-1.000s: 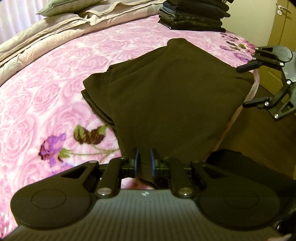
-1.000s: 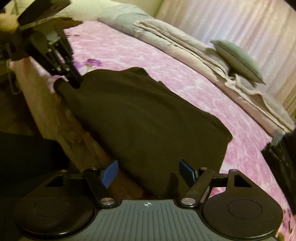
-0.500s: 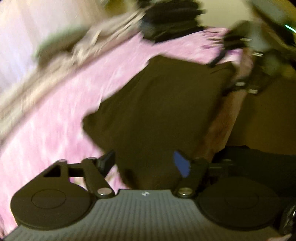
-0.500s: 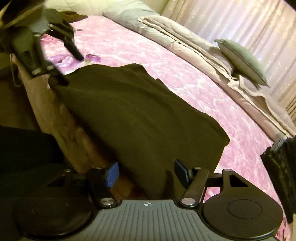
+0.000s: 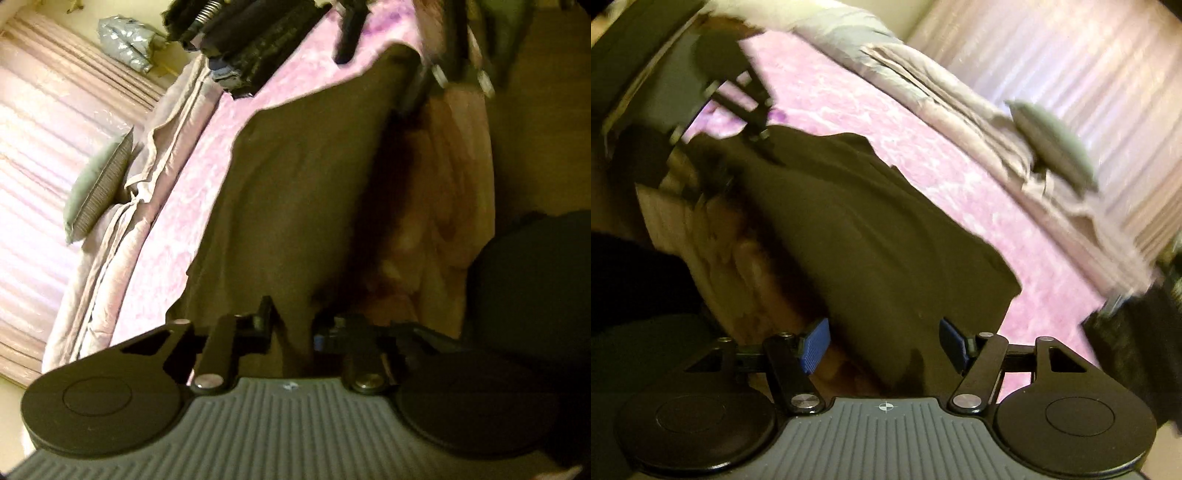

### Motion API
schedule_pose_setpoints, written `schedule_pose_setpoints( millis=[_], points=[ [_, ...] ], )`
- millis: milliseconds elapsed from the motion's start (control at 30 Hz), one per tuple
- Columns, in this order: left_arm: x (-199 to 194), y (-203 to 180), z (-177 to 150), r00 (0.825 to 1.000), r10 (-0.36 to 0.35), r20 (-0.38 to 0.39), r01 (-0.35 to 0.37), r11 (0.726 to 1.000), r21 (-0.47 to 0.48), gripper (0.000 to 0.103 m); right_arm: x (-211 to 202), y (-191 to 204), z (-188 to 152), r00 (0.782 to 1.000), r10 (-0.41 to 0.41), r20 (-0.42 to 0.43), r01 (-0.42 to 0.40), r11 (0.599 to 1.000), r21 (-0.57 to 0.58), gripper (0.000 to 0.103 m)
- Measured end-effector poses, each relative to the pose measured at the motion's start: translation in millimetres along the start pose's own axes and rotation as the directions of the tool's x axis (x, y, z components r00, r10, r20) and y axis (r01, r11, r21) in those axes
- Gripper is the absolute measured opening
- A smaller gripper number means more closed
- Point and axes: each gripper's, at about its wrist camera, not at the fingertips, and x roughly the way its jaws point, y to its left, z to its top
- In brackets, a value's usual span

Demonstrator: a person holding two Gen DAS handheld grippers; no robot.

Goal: Fold clothes
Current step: 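Grasp the folded sweater with the right gripper while the left gripper grasps its other end, then lift the folded brown sweater with both grippers toward the clothes stack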

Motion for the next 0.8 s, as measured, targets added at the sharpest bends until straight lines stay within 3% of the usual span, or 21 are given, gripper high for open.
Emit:
schedule_pose_setpoints(
  millis=[133,233,300,333,400,467,533,567,633,800],
  points=[
    [-3,25,1,0.998,-0.054,0.017,0.056,0.992,-0.109,0.016,21,29,8,0.998,-0.069,0.005,0.069,0.982,-0.176,0.064],
    [-2,30,0,0.997,-0.072,0.021,0.074,0.991,-0.111,0.018,38,34,7,0.993,-0.120,0.013,0.119,0.960,-0.254,0.064],
    [1,28,-3,0.997,-0.070,0.018,0.071,0.994,-0.087,0.032,44,34,3,0.992,-0.128,0.011,0.126,0.952,-0.279,0.064],
    [4,25,-5,0.999,-0.054,0.011,0.054,0.997,-0.059,0.046,47,33,1,0.991,-0.131,0.009,0.128,0.948,-0.292,0.064],
    [13,13,-13,1.000,-0.017,-0.005,0.017,1.000,0.021,0.050,53,34,-6,0.991,-0.132,0.006,0.128,0.940,-0.315,0.064],
    [19,8,-18,1.000,-0.007,-0.009,0.007,0.999,0.051,0.048,57,30,-11,0.993,-0.120,0.003,0.116,0.949,-0.294,0.062],
    [22,6,-20,1.000,-0.013,-0.004,0.013,0.998,0.054,0.036,60,24,-9,0.996,-0.088,-0.020,0.079,0.962,-0.262,0.047],
    [23,9,-18,0.999,-0.043,-0.015,0.044,0.997,0.060,0.026,60,20,-6,0.997,-0.071,-0.038,0.059,0.966,-0.251,0.043],
    [26,14,-12,0.996,-0.082,-0.037,0.085,0.993,0.085,0.019,60,12,3,0.996,-0.038,-0.079,0.019,0.972,-0.233,0.037],
    [14,54,5,0.973,-0.206,-0.103,0.216,0.972,0.097,0.012,47,-15,34,0.984,0.046,-0.174,-0.079,0.980,-0.184,0.026]
  ],
)
